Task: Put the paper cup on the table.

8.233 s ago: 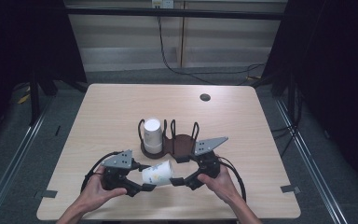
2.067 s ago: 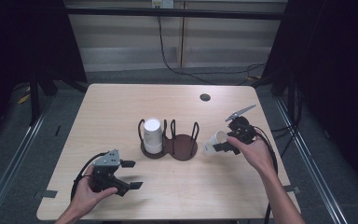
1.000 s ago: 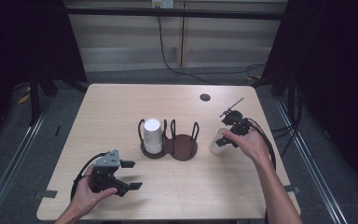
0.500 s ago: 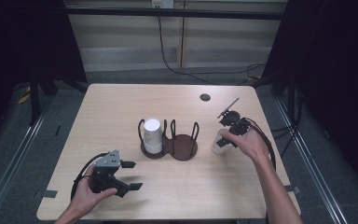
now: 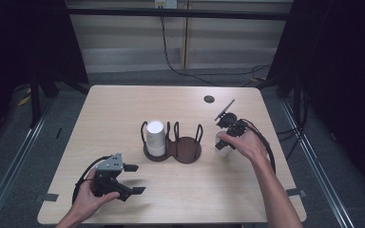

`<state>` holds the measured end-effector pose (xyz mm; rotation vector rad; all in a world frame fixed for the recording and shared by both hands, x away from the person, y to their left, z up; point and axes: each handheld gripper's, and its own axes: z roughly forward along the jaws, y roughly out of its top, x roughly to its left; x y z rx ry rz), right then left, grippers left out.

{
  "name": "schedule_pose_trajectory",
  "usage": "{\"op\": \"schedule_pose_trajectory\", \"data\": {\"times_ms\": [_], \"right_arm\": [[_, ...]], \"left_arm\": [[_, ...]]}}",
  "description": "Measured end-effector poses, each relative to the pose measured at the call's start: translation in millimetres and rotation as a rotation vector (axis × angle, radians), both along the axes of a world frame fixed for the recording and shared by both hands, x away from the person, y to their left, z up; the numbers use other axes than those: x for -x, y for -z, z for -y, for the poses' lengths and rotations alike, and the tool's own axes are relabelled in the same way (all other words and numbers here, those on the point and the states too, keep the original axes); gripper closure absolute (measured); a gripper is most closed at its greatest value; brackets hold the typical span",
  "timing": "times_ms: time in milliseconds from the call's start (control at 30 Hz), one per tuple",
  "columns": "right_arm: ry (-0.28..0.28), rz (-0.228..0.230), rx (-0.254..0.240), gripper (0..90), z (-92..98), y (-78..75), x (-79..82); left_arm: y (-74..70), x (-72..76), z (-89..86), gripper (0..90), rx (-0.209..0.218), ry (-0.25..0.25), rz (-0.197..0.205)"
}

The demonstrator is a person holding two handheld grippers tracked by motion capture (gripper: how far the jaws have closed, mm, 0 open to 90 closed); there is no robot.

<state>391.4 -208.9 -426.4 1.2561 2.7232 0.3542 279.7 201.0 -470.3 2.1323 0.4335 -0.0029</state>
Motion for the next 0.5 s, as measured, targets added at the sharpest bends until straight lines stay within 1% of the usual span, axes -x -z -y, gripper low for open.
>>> {"op": "schedule_pose_trajectory", "data": {"times_ms": [67, 167, 267, 400, 500], "right_arm": [[0.004, 0.000, -0.001, 21.6, 0.6, 0.0, 0.0], [0.008, 0.011, -0.018, 19.8, 1.6, 1.2, 0.4], [0.020, 0.018, -0.033, 13.9, 2.4, 3.9, 1.6], [0.028, 0.043, -0.068, 14.3, 4.7, 4.9, 2.8], [0.044, 0.048, -0.075, 14.4, 6.4, 3.9, 3.5]], "left_arm": [[0.0, -0.1, -0.2, 16.2, 0.000, -0.001, 0.000], [-0.2, 0.3, -0.1, 16.2, -0.002, -0.001, 0.000], [0.2, 0.2, 0.4, 16.2, -0.001, 0.002, -0.002], [0.6, 0.1, 0.6, 16.1, 0.002, -0.003, -0.006], [0.8, 0.3, 0.8, 16.1, -0.001, -0.001, -0.006]]}}
